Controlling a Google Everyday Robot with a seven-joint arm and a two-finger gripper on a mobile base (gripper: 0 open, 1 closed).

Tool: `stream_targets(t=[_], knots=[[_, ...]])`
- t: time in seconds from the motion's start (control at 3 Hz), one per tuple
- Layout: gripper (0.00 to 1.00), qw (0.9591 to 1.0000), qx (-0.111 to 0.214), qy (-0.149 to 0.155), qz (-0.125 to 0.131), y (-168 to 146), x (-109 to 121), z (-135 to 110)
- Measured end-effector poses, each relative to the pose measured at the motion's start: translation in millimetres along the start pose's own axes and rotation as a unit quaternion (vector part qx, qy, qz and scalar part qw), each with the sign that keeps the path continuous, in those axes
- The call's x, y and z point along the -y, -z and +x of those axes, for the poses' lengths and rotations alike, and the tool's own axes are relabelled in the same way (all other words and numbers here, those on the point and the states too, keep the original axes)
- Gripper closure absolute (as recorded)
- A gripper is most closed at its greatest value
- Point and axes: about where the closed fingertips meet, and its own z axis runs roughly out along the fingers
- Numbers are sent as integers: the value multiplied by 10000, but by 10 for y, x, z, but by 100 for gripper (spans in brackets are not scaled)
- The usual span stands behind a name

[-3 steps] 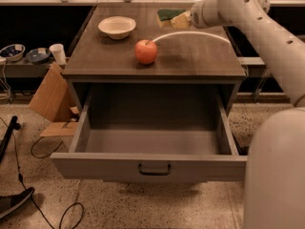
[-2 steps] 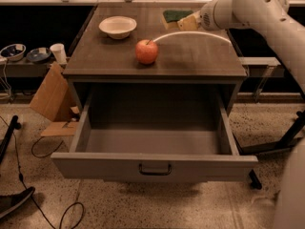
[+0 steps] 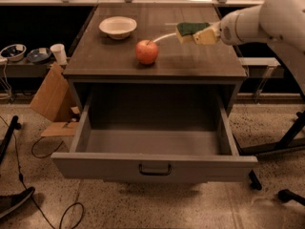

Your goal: Place sponge into top drawer

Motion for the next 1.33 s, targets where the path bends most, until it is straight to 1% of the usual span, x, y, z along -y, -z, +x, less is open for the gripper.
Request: stream_targets(t=[0.33, 0.67, 1.0, 1.33], knots=[[100, 9997, -208, 55, 63, 304, -26, 258], [100, 9987, -499, 87, 27, 774, -94, 710], [100, 9987, -497, 91, 24, 770, -99, 710], [100, 9989, -428, 187, -72, 842, -198, 802]])
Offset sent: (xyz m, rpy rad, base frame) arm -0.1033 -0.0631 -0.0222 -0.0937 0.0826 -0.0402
